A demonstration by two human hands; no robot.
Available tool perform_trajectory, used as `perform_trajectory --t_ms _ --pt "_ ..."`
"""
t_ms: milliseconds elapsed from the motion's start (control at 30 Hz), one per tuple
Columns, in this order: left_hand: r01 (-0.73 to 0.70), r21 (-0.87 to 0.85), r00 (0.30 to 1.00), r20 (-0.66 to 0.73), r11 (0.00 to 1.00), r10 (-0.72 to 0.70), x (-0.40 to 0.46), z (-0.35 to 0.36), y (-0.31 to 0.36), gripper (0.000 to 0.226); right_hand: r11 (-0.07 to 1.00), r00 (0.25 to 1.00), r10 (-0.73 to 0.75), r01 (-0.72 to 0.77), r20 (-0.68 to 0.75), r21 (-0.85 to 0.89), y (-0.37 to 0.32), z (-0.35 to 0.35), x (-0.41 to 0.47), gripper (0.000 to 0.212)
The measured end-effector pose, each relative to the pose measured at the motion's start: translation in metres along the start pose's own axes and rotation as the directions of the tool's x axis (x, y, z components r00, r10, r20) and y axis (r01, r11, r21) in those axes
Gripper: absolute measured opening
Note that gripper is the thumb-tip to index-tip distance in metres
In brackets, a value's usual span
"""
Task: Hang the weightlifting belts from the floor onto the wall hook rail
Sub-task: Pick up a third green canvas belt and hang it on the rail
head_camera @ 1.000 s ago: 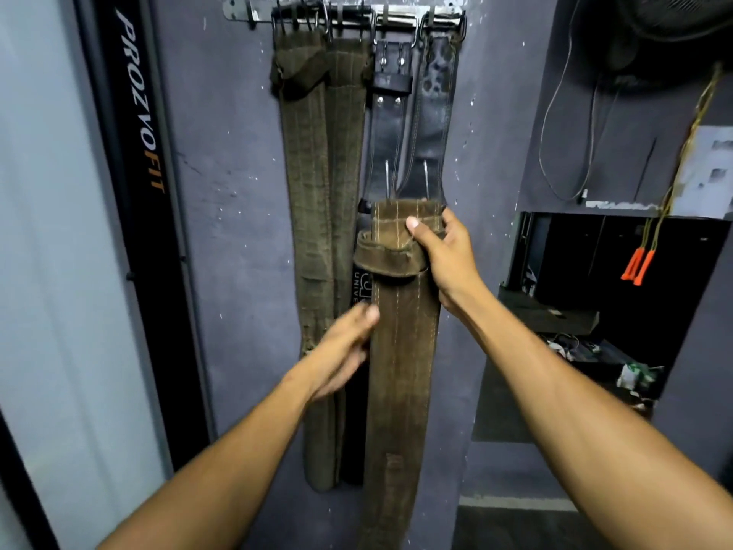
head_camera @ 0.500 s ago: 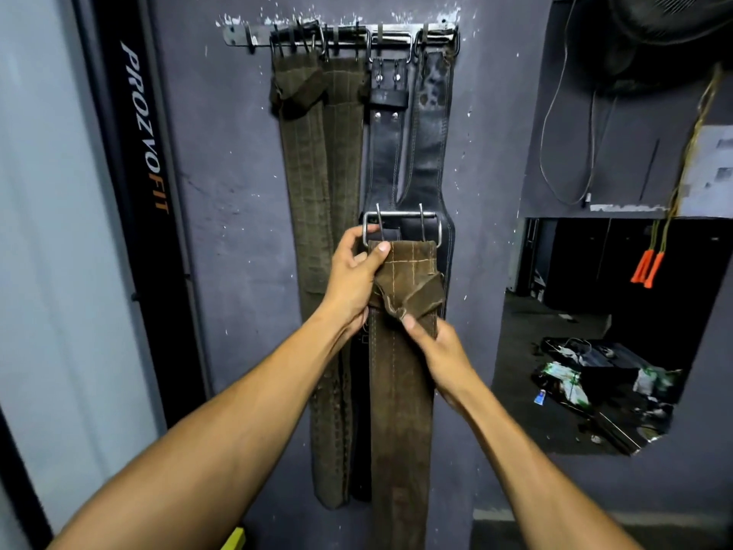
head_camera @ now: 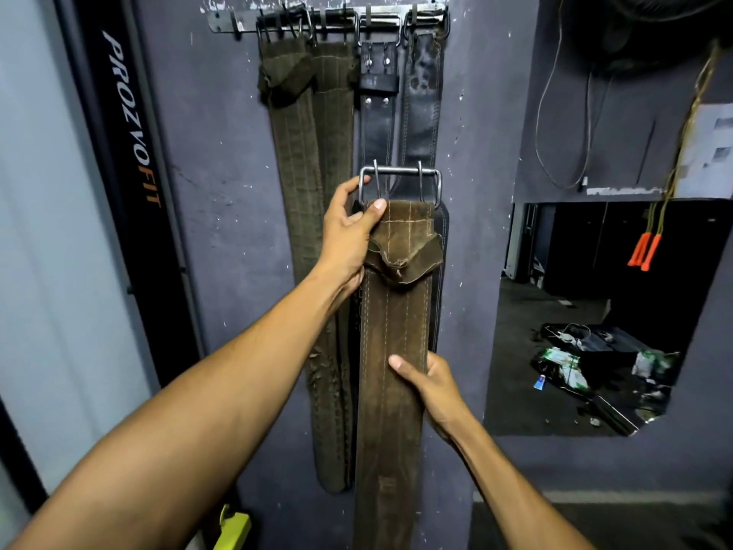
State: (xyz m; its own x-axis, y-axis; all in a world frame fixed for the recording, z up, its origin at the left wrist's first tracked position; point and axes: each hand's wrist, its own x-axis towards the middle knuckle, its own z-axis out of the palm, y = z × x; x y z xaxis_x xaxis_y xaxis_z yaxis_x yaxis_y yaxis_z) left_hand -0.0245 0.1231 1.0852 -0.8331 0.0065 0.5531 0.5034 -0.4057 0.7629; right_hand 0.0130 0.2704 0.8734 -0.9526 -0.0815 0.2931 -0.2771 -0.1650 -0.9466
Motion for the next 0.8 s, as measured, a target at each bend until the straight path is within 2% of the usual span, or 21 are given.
perform_trajectory --t_ms 67,100,167,233,333,400,500,600,667,767,800 --pt "-0.043 -0.016 0.999 -0.012 0.999 0.043 0.006 -0.001 0.007 0.05 0.994 0.992 0.099 -0.096 0.076 -0.047 0.018 -0.004 -0.014 0.032" --pt "-0.067 -0.02 0.998 -0.016 0.998 0.067 0.01 -0.003 0.012 0.05 0.987 0.987 0.143 -0.136 0.078 -0.091 0.034 -0.005 -0.022 0.03" --pt "-0.095 -0.04 0.995 -0.02 0.995 0.094 0.018 -0.006 0.022 0.05 0.974 0.981 0.194 -0.194 -0.015 -0.121 0.06 -0.005 -0.039 0.028" --pt "-0.106 -0.053 0.994 -0.021 0.993 0.105 0.019 -0.007 0.026 0.05 0.97 0.973 0.211 -0.221 -0.097 -0.106 0.072 -0.005 -0.045 0.037" --pt "-0.12 -0.042 0.993 -0.021 0.992 0.12 0.016 -0.005 0.027 0.049 0.971 0.978 0.205 -0.207 -0.022 -0.117 0.071 -0.008 -0.041 0.04" --pt "-0.134 -0.052 0.99 -0.042 0.99 0.132 0.016 -0.008 0.027 0.049 0.98 0.982 0.186 -0.183 0.041 -0.073 0.062 -0.014 -0.036 0.055" --pt "-0.144 -0.019 0.989 -0.048 0.989 0.143 0.013 -0.012 0.025 0.051 0.998 0.996 0.057 -0.055 0.066 -0.025 0.024 -0.011 -0.013 0.061" --pt "-0.15 0.028 0.987 -0.049 0.988 0.151 0.006 -0.011 0.017 0.052 0.994 0.995 -0.098 0.098 -0.006 -0.041 -0.053 0.011 0.021 0.067" --pt "-0.156 0.06 0.987 -0.041 0.986 0.158 0.004 -0.013 0.012 0.051 0.963 0.968 -0.247 0.241 -0.038 -0.124 -0.105 0.028 0.044 0.053" --pt "-0.166 0.069 0.984 -0.049 0.984 0.17 0.01 -0.022 0.014 0.05 0.887 0.903 -0.416 0.376 -0.109 -0.267 -0.152 0.048 0.077 0.076" --pt "-0.175 0.078 0.982 -0.064 0.982 0.18 0.015 -0.027 0.018 0.051 0.864 0.889 -0.446 0.398 -0.105 -0.307 -0.16 0.055 0.087 0.075"
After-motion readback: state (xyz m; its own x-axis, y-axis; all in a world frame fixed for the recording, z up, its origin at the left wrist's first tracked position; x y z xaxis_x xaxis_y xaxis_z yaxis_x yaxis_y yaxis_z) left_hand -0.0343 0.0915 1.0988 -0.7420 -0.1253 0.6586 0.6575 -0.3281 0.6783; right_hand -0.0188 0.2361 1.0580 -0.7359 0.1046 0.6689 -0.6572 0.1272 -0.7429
